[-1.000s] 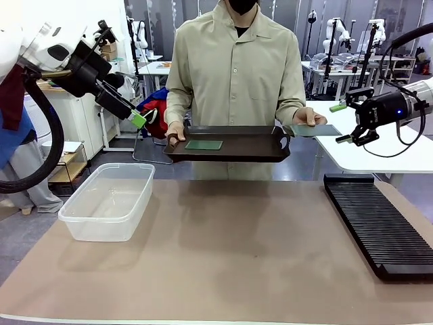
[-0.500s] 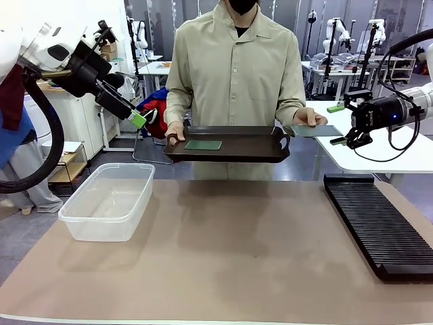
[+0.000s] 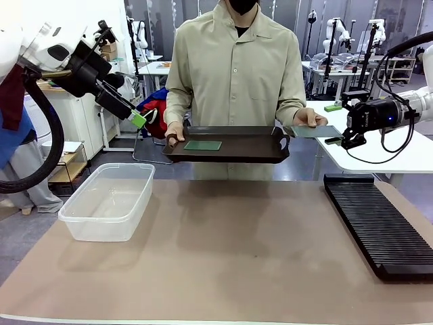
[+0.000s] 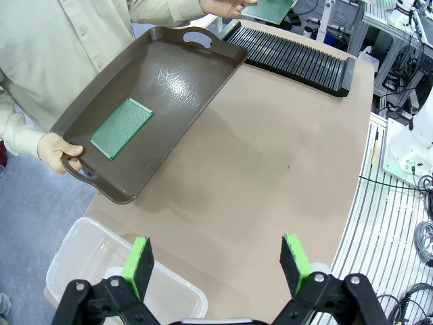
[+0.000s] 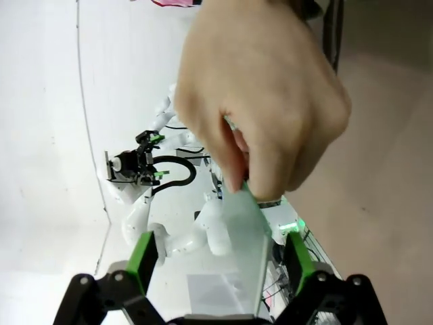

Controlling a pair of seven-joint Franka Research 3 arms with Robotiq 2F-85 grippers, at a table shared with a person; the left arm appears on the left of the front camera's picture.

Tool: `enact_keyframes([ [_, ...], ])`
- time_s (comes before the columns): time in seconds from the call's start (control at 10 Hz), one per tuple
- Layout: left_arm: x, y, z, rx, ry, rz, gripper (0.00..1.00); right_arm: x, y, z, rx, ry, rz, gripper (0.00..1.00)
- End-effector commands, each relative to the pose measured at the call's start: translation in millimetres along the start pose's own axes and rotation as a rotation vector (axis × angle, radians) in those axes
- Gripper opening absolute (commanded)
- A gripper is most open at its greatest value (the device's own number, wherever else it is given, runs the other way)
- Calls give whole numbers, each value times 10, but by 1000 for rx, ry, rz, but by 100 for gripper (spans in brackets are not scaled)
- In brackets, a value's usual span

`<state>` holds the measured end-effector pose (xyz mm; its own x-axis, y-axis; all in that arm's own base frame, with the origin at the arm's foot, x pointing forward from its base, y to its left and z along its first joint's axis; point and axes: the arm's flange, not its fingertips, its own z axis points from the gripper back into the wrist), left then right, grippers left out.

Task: Sort PCBs into racks and boxes based on the side picked up.
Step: Pick up the Blank PCB handed by the Human.

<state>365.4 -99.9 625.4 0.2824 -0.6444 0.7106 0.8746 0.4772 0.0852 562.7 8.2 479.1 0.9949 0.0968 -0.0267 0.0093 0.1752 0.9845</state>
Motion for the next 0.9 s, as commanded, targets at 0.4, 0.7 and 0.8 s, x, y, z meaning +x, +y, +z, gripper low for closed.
enact_keyframes([
  [0.4,-10,-6,4,-7,3,2,100,35,-92,102,104,-32,12,0],
  [0.7,-10,-6,4,-7,3,2,100,37,-115,111,98,-28,-11,6],
  [0.8,-10,-6,4,-7,3,2,100,46,-119,100,97,-25,-16,0],
])
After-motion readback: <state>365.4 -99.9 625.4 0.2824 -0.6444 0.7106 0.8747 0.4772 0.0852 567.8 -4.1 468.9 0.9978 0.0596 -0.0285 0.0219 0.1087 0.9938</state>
